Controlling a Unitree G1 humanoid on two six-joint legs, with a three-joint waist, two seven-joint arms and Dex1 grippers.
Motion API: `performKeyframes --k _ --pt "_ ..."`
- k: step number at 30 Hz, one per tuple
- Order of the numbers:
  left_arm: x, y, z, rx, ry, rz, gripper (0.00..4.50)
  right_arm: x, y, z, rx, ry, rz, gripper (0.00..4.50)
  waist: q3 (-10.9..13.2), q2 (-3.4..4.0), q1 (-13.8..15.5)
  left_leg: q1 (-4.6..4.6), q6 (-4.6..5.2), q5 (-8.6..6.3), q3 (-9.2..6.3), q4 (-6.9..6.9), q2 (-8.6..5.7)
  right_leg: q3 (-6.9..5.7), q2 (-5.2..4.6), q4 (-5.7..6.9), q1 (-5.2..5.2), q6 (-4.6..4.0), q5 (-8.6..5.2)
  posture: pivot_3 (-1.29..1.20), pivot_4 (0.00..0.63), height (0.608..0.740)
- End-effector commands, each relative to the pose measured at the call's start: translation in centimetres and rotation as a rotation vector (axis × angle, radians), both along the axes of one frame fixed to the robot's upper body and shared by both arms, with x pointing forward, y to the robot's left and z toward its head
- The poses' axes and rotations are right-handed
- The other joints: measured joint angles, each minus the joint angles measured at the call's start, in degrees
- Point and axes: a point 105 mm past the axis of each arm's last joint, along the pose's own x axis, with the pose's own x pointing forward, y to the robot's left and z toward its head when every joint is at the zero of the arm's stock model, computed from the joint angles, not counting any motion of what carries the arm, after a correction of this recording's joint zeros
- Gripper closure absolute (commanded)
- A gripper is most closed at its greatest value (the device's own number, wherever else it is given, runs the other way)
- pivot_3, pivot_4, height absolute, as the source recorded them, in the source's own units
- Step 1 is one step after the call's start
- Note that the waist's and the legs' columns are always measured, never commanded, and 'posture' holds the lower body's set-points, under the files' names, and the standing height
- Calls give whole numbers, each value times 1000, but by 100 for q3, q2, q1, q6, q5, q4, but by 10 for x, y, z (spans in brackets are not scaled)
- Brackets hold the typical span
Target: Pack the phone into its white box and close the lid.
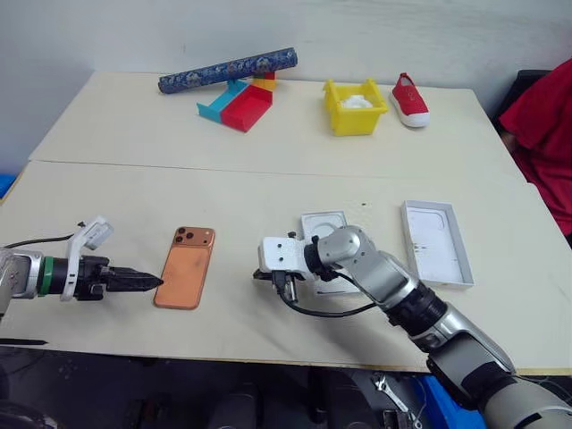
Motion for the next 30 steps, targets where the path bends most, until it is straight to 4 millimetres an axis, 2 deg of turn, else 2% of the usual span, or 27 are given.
performKeyframes --k 1,5,9,12,16,19,23,30 --pt "-1 -15 -32 22 124 9 0 -1 10 6 6 -35 44 4485 -14 26 48 5 3 2 0 0 -8 0 0 10 1 0 0 0 150 740" --pt "0 -31 -50 29 177 -5 0 1 14 3 -1 -34 45 4485 -56 73 118 15 18 15 2 1 -31 3 -10 14 13 0 0 0 150 740" --pt "0 -63 -64 22 241 -66 0 6 19 3 0 -37 29 4485 -75 120 135 42 35 29 -2 0 -67 6 -68 16 43 1 0 0 150 740" --pt "-3 -80 -66 10 265 -108 0 7 19 3 3 -33 25 4485 -80 149 128 131 56 20 -7 -14 -81 -1 -75 -11 133 1 -1 0 150 740" --pt "-5 -104 -65 -29 294 -145 0 8 19 3 13 -27 9 4485 -81 165 130 187 62 14 -34 -16 -91 0 -76 -15 190 3 -2 0 150 740" --pt "-6 -114 -64 -44 307 -156 0 10 16 2 11 -26 -2 4485 -84 169 130 192 64 11 -65 -17 -105 2 -78 -10 195 3 -2 0 150 740" --pt "-7 -114 -66 -18 313 -145 0 13 10 -2 -7 -34 -17 4485 -89 174 126 190 64 11 -92 -22 -122 3 -82 -9 196 3 -2 0 150 740" --pt "-1 -90 -67 18 309 -68 0 21 -5 7 -25 -55 -38 4485 -90 174 112 191 59 11 -141 -29 -135 2 -85 -24 197 22 -24 0 150 740"
